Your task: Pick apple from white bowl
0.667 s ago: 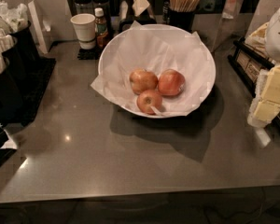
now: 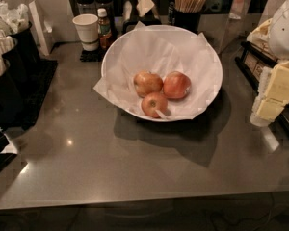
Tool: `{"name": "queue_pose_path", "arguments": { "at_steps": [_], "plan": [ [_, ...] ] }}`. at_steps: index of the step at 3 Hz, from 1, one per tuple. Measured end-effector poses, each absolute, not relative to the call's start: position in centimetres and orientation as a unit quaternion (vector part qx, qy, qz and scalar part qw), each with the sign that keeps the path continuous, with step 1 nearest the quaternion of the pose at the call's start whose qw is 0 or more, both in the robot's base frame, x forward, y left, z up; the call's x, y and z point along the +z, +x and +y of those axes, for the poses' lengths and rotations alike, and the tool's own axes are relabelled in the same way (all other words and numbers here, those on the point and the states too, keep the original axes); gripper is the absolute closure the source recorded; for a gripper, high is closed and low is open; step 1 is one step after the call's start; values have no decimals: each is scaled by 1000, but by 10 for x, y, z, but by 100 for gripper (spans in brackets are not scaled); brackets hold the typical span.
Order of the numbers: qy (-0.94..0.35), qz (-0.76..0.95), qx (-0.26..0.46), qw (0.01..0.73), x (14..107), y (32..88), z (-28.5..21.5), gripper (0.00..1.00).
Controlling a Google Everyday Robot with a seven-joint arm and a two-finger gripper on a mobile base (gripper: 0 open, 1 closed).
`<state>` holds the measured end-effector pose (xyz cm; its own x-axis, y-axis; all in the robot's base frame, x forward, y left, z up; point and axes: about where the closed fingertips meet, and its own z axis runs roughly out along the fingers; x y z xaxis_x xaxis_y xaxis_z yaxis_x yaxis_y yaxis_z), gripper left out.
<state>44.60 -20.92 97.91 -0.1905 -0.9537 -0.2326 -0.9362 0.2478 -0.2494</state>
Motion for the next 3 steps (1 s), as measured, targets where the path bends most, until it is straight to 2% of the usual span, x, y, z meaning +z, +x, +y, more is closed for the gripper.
{"name": "queue_pose_path", "arguments": {
  "at_steps": [2,3],
  "plan": [
    [-656,731,44,183,967,506,-161,0],
    [-656,730,43,189,968,512,-159,0]
  ]
}}
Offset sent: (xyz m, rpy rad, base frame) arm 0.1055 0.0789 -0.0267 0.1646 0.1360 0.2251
